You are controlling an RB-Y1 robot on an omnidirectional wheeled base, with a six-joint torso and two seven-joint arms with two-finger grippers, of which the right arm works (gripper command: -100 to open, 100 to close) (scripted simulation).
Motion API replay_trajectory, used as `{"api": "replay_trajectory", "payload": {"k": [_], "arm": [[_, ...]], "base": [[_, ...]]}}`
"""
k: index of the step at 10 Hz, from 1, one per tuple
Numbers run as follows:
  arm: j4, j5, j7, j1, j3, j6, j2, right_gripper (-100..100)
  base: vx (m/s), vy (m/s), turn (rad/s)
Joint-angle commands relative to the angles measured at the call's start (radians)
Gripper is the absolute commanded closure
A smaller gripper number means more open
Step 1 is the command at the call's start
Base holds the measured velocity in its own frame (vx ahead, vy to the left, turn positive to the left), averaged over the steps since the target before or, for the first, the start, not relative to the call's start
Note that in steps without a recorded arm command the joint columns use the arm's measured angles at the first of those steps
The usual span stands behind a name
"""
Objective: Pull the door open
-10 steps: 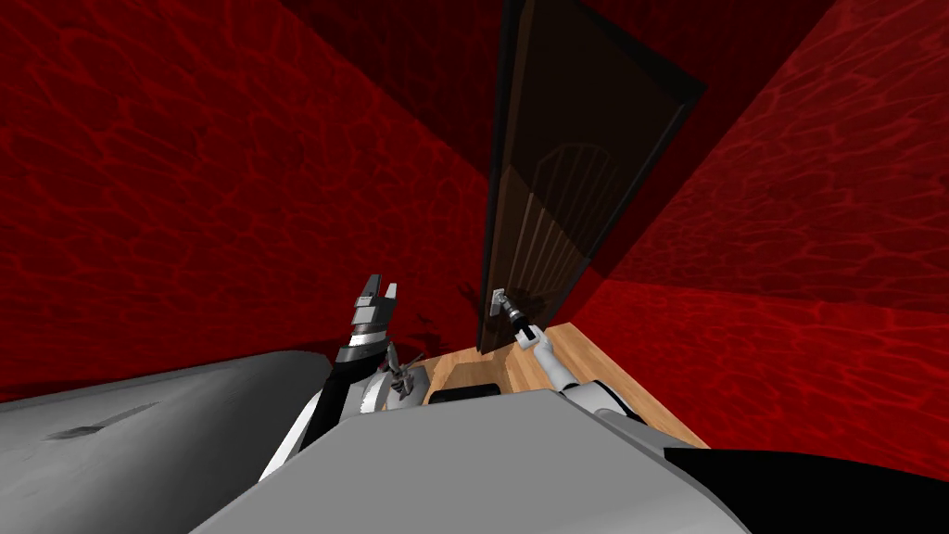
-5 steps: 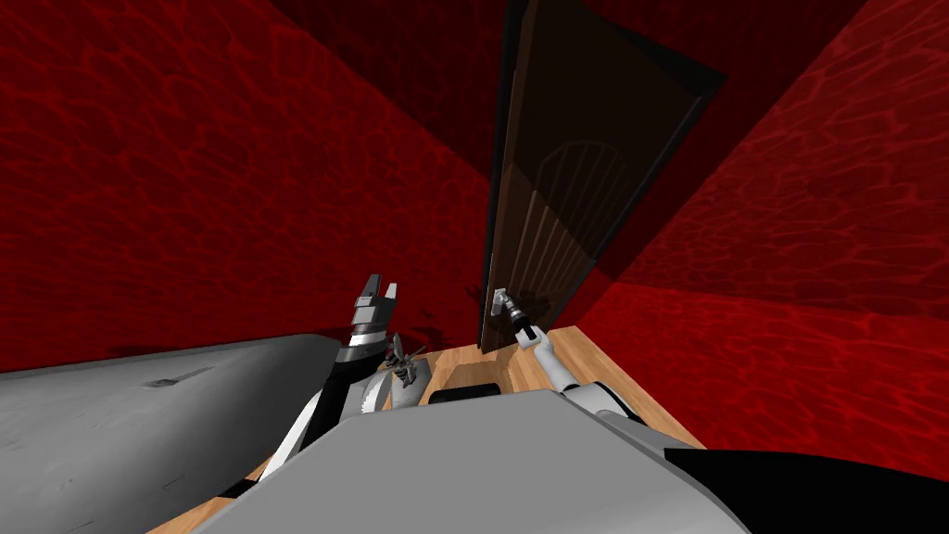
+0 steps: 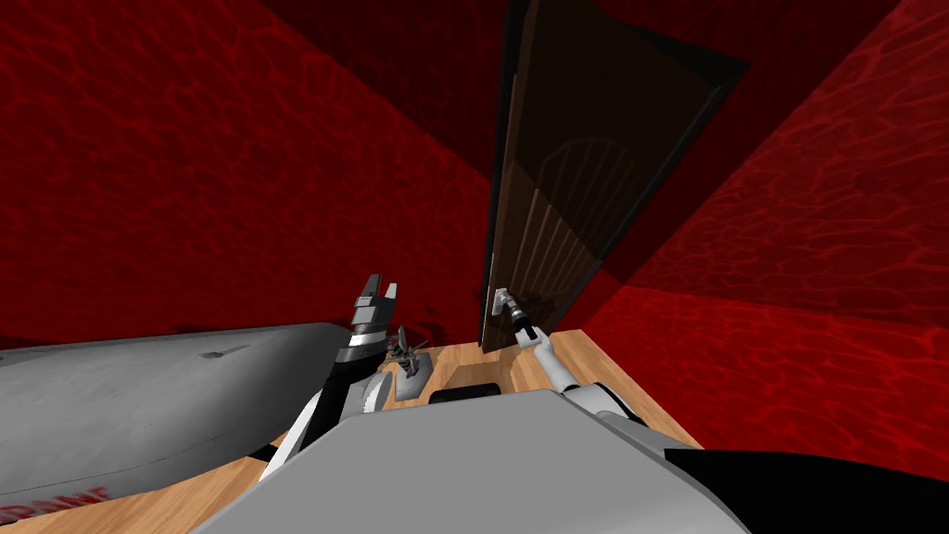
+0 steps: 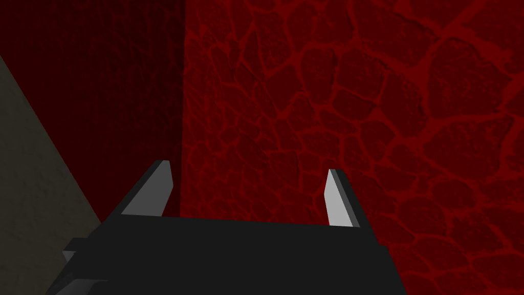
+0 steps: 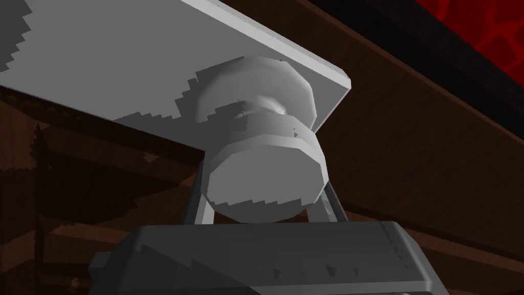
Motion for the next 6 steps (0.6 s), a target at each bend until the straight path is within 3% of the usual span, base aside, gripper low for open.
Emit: {"api": "replay_trajectory", "payload": {"k": [1,2,4,5,6], "arm": [[-0.013,-0.043,-0.05,0.002,0.006,0.004,0.009,100],[-0.013,-0.043,-0.06,0.002,0.006,0.004,0.009,100],[-0.018,-0.102,-0.121,0.005,0.003,0.012,0.011,100],[-0.018,-0.102,-0.131,0.005,0.003,0.012,0.011,100],[-0.021,-0.132,-0.167,0.006,0.002,0.016,0.012,100]], "base": [[-0.098,-0.057,0.262],[-0.057,-0.033,-0.02],[-0.058,-0.036,0.128],[-0.057,-0.041,0.087],[-0.06,-0.043,0.094]]}}
